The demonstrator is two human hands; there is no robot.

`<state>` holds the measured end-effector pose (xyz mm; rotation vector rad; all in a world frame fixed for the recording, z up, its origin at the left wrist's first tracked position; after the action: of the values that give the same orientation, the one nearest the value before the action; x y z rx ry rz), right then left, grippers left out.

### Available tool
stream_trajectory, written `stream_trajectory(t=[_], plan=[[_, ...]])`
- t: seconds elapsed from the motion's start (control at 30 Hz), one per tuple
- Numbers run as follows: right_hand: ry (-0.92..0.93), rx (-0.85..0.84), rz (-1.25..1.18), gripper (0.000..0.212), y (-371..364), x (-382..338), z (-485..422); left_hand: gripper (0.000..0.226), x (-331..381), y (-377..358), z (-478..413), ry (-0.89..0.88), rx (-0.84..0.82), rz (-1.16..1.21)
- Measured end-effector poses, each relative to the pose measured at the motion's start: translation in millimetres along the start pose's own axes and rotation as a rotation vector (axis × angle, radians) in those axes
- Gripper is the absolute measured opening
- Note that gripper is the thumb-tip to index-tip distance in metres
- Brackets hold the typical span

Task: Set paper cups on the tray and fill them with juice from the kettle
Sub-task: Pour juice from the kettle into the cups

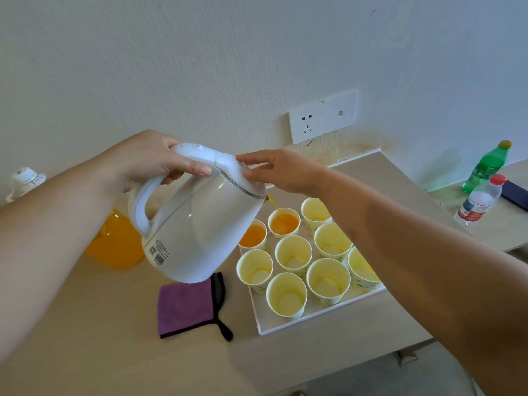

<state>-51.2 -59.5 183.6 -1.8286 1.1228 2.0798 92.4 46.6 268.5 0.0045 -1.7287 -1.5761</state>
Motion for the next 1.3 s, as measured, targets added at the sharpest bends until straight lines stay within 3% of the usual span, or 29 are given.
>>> stream_trajectory(t=[0.17,0.33,0.57,0.9,1.1,1.3], plan=[[0.043,0.021,0.087,0.042,6,-11,-2,0.066,-2,6,1,-0.018,-0.030,0.065],[0.096,0.041,0.185,0.043,10,-25,-5,0.074,-6,14,0,-0.051,0.000,0.156],[0.123,0.010,0.226,0.044,6,-32,0,0.078,-14,17,10,-0.040,0.032,0.167],[0.130,-0.106,0.195,0.043,-22,-39,13,0.068,-41,17,46,0.030,0.057,0.231],[0.128,-0.209,0.226,0.046,-49,-36,28,0.092,-64,14,68,0.094,0.097,0.181],[0.078,-0.271,0.181,0.048,-69,-24,40,0.074,-80,2,81,0.142,0.054,0.114]])
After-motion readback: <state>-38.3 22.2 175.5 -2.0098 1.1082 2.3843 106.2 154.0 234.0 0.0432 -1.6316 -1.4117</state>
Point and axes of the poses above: each hand's wrist, its own z-axis away from the middle knuckle, its own y-axis out of the back of the hand, x = y × z, the point moved 6 cm from there along -z, towards the middle knuckle, and after that the axes turned 6 degrees about x, right-handed, at the moved point
